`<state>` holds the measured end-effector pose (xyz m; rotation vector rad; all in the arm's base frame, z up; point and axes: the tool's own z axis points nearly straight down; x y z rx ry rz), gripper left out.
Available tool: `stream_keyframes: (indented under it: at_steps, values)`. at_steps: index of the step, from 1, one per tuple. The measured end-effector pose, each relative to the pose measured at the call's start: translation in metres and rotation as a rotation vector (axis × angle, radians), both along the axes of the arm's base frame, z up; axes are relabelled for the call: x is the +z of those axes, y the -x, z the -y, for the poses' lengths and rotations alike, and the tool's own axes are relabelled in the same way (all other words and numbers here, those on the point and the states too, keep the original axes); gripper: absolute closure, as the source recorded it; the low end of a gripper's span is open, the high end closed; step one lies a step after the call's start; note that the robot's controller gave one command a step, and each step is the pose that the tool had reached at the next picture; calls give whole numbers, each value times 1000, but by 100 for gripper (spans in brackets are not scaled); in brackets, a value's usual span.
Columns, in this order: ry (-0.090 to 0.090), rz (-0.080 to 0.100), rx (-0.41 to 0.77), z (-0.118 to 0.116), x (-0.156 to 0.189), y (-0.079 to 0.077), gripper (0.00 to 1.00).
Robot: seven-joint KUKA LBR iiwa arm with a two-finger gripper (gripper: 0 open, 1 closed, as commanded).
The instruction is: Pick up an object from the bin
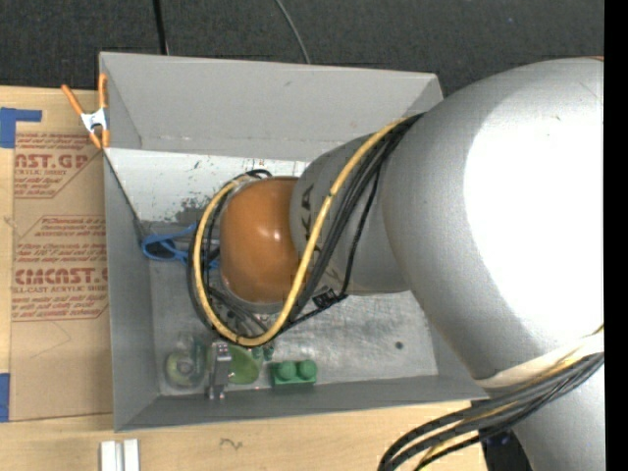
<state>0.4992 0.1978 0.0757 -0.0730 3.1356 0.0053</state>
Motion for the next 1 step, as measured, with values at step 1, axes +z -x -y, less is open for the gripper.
stream_keyframes:
  at_steps: [1]
  values:
    - [2,-4,0,1,-1,1,100]
